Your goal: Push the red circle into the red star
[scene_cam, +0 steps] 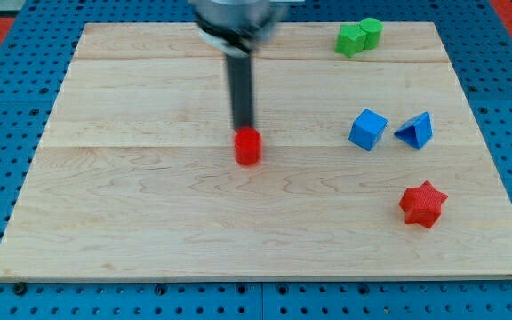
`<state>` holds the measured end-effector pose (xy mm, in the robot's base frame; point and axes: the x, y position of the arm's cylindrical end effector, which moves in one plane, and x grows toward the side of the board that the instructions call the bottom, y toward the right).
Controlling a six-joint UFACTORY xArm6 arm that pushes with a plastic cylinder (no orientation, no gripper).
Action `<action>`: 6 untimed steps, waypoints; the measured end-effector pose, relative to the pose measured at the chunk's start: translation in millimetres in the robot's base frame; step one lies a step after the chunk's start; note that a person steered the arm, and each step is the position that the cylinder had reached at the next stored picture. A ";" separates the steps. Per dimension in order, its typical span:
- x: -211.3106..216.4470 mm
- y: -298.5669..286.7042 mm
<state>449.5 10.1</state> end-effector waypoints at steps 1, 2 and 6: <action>20.3 -3.8; 24.1 -57.8; 52.2 30.6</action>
